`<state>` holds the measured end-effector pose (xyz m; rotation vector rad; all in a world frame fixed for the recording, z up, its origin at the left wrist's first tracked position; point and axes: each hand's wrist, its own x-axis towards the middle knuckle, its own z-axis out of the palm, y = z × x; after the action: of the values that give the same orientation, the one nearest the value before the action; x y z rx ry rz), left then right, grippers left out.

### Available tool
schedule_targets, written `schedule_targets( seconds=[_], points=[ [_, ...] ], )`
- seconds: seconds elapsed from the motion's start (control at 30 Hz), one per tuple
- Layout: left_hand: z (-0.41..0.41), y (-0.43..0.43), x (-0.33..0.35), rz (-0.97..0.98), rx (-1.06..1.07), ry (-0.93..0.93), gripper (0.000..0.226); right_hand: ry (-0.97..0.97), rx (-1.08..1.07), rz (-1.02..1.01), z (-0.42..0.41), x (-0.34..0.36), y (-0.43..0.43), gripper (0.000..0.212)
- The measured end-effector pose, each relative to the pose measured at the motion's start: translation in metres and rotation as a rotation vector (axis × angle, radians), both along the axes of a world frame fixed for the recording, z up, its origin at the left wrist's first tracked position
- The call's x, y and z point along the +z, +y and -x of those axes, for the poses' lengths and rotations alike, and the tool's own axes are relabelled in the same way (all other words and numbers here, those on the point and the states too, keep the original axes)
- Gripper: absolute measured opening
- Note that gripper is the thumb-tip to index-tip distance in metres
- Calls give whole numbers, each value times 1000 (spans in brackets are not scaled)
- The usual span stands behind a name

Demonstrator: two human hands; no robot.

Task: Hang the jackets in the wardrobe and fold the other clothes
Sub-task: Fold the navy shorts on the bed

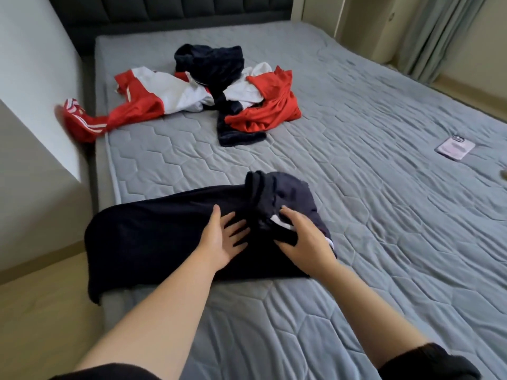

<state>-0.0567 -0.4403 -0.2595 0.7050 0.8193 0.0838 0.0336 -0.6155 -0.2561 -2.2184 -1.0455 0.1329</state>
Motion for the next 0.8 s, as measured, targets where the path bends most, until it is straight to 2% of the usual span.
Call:
schedule_targets(
  seconds=[0.07, 0.13, 0.2, 0.3, 0.43, 0.53, 0.57, 0.63, 0.7, 0.73, 0.8],
  points=[
    [7, 6, -1, 35, -16, 31, 59, -83, 119, 37, 11, -2, 3, 62],
    [9, 4, -3, -45, -56, 112, 60, -112, -17, -84, 13, -5, 4, 49],
    [6, -3, -6, -160, -90, 182, 74, -29, -228, -124, 8, -5, 6, 36],
    [-6, -18, -7, -339, -124, 292, 63, 109, -306, 53, 2, -14, 9, 33],
    [-5, -13, -10, -603, 13, 336, 44, 95, -241, 107, -1, -26, 4, 31],
    [15, -3, -14, -871, -5, 442, 63, 84, -180, 327, -3, -44, -5, 42],
    [20, -3, -15, -996, -61, 501, 72, 113, -170, 310, -3, -49, -6, 47],
    [24, -8, -16, -1337, -100, 516, 78, 207, -257, 53, -1, -52, -5, 51],
    [26, -11, -11, -1671, -80, 393, 70, 362, -466, -217, -5, -49, -3, 52],
    [27, -10, -10, -1791, -69, 320, 64, 464, -562, -282, -10, -46, -3, 55],
    [34, -7, -13, -1927, -68, 224, 55, 691, -668, -288, -21, -46, -2, 63]
  ],
)
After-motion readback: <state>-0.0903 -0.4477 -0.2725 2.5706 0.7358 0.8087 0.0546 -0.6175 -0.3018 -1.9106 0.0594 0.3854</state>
